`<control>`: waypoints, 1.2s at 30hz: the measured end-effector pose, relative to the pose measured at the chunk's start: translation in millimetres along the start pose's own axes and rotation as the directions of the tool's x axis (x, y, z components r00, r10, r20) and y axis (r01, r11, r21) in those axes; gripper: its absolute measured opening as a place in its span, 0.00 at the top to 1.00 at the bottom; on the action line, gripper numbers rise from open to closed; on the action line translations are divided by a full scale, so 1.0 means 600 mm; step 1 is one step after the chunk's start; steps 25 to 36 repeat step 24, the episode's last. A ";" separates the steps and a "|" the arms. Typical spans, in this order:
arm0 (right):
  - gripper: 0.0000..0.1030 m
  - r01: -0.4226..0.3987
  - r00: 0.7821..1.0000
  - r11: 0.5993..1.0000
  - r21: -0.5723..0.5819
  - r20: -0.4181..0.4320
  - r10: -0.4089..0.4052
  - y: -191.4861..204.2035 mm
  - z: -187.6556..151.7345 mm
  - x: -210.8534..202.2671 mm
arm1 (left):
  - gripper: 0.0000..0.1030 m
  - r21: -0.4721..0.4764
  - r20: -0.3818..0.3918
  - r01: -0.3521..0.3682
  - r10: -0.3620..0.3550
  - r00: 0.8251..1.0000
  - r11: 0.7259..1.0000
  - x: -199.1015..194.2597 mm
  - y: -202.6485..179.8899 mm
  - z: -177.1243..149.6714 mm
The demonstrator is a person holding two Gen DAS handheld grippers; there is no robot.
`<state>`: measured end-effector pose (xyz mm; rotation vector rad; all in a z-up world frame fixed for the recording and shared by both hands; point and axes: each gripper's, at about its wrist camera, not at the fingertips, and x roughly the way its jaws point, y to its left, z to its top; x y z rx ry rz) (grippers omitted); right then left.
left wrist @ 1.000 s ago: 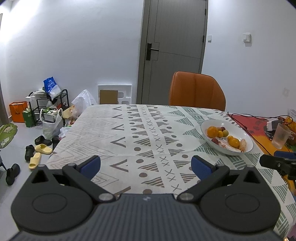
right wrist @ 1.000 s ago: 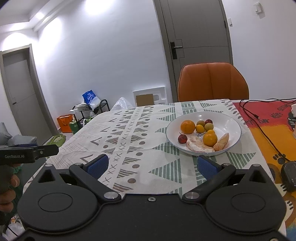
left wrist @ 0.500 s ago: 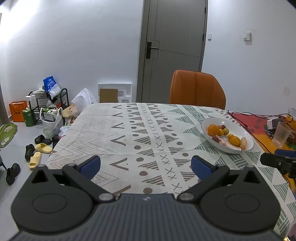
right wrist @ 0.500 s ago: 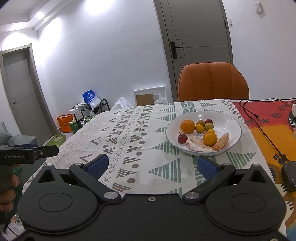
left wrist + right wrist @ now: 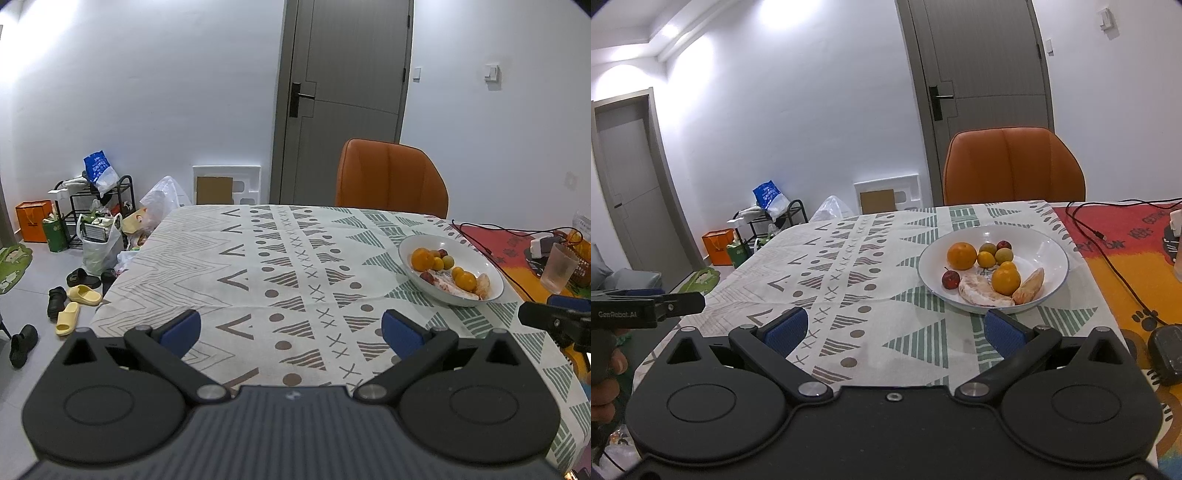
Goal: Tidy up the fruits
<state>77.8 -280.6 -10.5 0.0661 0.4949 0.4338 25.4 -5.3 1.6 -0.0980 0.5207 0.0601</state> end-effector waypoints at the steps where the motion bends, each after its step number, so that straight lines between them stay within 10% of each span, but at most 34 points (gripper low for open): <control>1: 0.00 0.000 1.000 1.000 0.000 0.000 0.000 0.000 0.000 0.000 | 0.00 0.000 0.000 0.001 -0.001 1.000 1.000 0.000 -0.001 0.000; 36: 0.00 0.005 1.000 1.000 0.005 -0.009 -0.004 -0.002 -0.002 0.004 | 0.00 0.012 -0.008 0.025 -0.025 1.000 1.000 0.005 -0.004 -0.001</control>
